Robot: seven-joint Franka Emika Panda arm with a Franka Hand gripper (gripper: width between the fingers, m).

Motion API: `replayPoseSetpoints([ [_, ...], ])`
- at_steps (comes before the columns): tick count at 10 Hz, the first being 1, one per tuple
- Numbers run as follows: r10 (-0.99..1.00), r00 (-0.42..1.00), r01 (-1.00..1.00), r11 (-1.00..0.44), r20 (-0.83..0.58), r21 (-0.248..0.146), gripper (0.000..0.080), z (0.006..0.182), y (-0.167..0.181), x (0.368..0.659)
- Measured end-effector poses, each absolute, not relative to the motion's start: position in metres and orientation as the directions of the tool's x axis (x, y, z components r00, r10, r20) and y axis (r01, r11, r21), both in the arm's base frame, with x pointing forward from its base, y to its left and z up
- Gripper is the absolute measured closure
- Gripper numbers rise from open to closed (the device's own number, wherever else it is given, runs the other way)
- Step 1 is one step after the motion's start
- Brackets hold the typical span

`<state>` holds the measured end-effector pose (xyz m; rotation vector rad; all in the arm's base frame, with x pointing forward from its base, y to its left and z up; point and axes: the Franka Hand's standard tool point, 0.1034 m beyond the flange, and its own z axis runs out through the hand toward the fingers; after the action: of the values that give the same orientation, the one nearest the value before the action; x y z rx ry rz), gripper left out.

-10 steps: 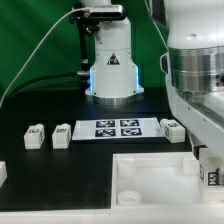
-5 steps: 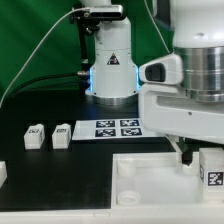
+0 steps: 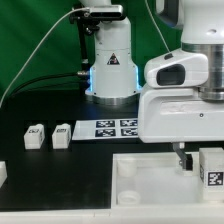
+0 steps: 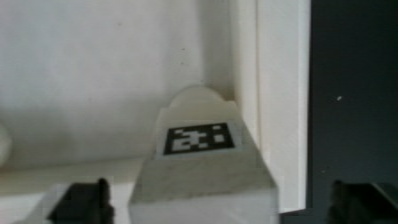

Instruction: Assemble one leg

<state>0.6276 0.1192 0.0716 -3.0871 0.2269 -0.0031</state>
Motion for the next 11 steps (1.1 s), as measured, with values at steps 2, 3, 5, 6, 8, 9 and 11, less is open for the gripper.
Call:
replayPoseSetpoints([
  [2,-0.235,0.972,-0.235,-0.971,-0.007,-0.047,0.0421,0.0711,0.1195,0.6273],
  [3,-0.303,0.953,-0.304,-0.952,-0.011,-0.045,0.0507,0.0707,0.1191,0.627],
  [5,-0.504,0.863,-0.505,-0.862,-0.023,-0.041,0.0506,0.0694,0.1171,0.6282],
  [6,-0.62,0.783,-0.622,-0.782,-0.039,-0.04,0.0506,0.0696,0.1147,0.6307],
  [8,-0.874,0.475,-0.88,-0.474,-0.101,-0.04,0.0506,0.0692,0.1138,0.6297],
  [9,-0.939,0.32,-0.947,-0.319,-0.127,-0.03,0.0506,0.0692,0.1137,0.6298],
  [11,-0.988,0.046,-0.999,-0.045,-0.148,-0.01,0.0506,0.0682,0.1156,0.6293],
])
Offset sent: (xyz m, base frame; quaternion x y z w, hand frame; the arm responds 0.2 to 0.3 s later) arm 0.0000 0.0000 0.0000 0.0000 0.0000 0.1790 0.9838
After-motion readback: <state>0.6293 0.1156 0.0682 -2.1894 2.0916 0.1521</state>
